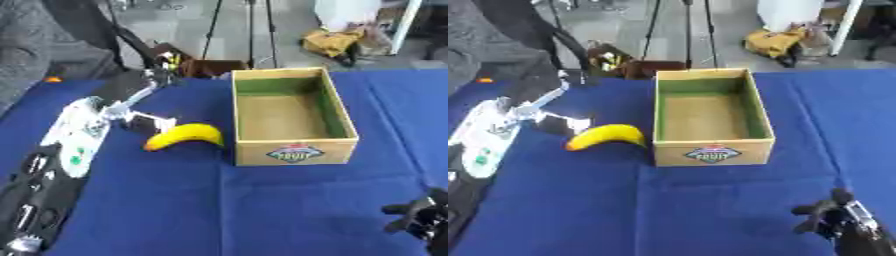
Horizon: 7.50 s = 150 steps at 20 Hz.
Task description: Pick up objects on the table and place them in the box.
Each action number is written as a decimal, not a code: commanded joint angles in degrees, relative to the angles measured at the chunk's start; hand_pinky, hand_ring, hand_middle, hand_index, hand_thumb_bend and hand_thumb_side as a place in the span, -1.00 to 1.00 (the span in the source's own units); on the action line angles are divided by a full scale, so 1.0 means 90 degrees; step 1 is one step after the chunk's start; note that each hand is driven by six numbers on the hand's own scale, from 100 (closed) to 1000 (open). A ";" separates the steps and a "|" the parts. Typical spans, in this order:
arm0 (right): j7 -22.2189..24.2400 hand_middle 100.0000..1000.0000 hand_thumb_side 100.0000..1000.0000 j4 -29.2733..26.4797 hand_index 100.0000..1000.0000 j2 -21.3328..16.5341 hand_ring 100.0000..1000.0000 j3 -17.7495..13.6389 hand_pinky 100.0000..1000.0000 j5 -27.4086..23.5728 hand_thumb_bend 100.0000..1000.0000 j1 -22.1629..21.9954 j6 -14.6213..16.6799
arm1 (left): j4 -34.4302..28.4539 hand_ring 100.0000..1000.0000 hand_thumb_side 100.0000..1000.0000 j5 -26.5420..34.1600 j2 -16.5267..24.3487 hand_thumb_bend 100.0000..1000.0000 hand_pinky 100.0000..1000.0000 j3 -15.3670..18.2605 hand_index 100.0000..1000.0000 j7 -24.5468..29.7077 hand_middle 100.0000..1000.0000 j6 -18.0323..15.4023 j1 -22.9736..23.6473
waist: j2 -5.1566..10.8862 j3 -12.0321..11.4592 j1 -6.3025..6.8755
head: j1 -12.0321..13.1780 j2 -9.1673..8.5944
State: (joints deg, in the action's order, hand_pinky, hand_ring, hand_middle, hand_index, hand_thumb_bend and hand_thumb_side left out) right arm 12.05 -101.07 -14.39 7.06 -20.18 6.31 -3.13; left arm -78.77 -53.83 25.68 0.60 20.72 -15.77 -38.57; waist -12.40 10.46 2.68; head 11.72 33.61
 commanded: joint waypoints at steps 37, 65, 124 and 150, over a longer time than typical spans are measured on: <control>0.0105 -0.34 0.56 -0.0060 -0.03 -0.0068 0.30 0.0034 -0.04 0.0021 -1.00 0.0064 -0.0019 | 0.2753 0.42 -0.12 -0.1373 -0.0282 -0.54 0.58 0.0053 0.68 -0.0172 0.41 -0.0491 -0.1341 | 0.0091 0.0146 -0.0055 | 0.0063 -0.0080; 0.0123 -0.34 0.56 -0.0049 -0.03 -0.0078 0.29 0.0040 -0.04 0.0013 -1.00 0.0076 -0.0028 | 0.3188 0.10 -0.44 -0.1715 -0.0278 -0.63 0.43 0.0045 0.60 0.0048 0.10 -0.0599 -0.1527 | 0.0103 0.0188 -0.0043 | 0.0057 -0.0071; 0.0353 -0.33 0.57 0.0033 -0.03 -0.0090 0.28 0.0280 -0.03 0.0010 -1.00 0.0189 -0.0124 | 0.3064 -0.34 -0.99 -0.2238 -0.1286 -0.78 0.26 -0.0629 0.30 -0.0920 -0.47 -0.1257 -0.2757 | 0.0115 0.0868 0.0100 | 0.0414 -0.0163; 0.0304 -0.32 0.57 0.0038 -0.03 -0.0080 0.28 0.0216 -0.03 -0.0007 -1.00 0.0242 -0.0112 | 0.2260 0.38 0.84 -0.0075 -0.1169 -1.00 0.60 -0.0436 0.55 -0.1639 0.34 -0.1508 -0.2185 | 0.0088 0.0738 0.0132 | 0.0290 -0.0266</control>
State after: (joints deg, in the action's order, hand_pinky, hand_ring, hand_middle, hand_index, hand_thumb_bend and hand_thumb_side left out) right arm 14.96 -100.15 -14.43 9.48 -20.18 7.81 -4.21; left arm -55.36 -59.46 13.19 -4.24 6.41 -30.03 -57.49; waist -12.42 17.10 4.14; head 14.65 32.04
